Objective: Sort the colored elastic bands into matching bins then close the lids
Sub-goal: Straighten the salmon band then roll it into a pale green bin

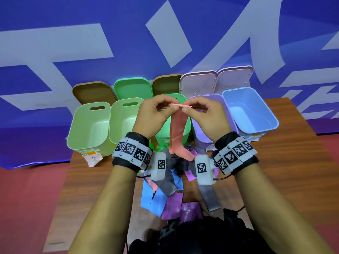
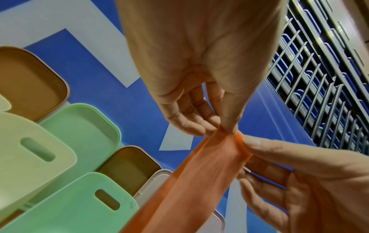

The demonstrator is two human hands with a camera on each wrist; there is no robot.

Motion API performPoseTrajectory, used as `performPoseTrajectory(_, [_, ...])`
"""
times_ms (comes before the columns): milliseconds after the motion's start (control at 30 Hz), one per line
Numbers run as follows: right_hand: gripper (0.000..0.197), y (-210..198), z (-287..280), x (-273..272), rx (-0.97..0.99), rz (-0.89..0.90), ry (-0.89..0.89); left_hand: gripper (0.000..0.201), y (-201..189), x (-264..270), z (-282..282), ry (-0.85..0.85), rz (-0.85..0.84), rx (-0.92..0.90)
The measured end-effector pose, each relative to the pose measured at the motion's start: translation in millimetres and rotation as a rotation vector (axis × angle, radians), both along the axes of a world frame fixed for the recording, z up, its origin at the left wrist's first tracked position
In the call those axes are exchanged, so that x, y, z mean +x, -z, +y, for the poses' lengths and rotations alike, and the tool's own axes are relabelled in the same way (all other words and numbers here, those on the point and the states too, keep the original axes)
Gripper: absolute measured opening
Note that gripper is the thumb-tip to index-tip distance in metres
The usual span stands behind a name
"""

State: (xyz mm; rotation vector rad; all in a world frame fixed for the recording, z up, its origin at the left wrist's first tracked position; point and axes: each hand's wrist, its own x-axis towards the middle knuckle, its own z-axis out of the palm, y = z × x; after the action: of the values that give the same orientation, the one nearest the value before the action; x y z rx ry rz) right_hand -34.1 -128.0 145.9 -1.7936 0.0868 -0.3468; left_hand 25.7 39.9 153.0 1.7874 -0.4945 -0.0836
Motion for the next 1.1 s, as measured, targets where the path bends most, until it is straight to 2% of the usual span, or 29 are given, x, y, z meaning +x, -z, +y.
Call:
performPoseTrajectory(200, [0.016,-6,-1,2,-0.008,-0.016,0.004,0.016,-1,0,0,-0.029,-0.056,0.021])
performPoseTrajectory(533, [0.012,-16,-1,0,-0.019,-0.034,0.007,0.007,-9,2,2,0.018,-0.031,-0.017])
performPoseTrajectory(767, [0.016,-24,1,0,-0.015,-0.063,0.003,0.010,-18,-1,-1,0.047,-0.055,-0.062])
performPoseTrajectory(1100, [0.006,-46,8,-2,0.044,-0.138,0.013,0.004,-42,0,-1,0.066,-0.095,-0.167])
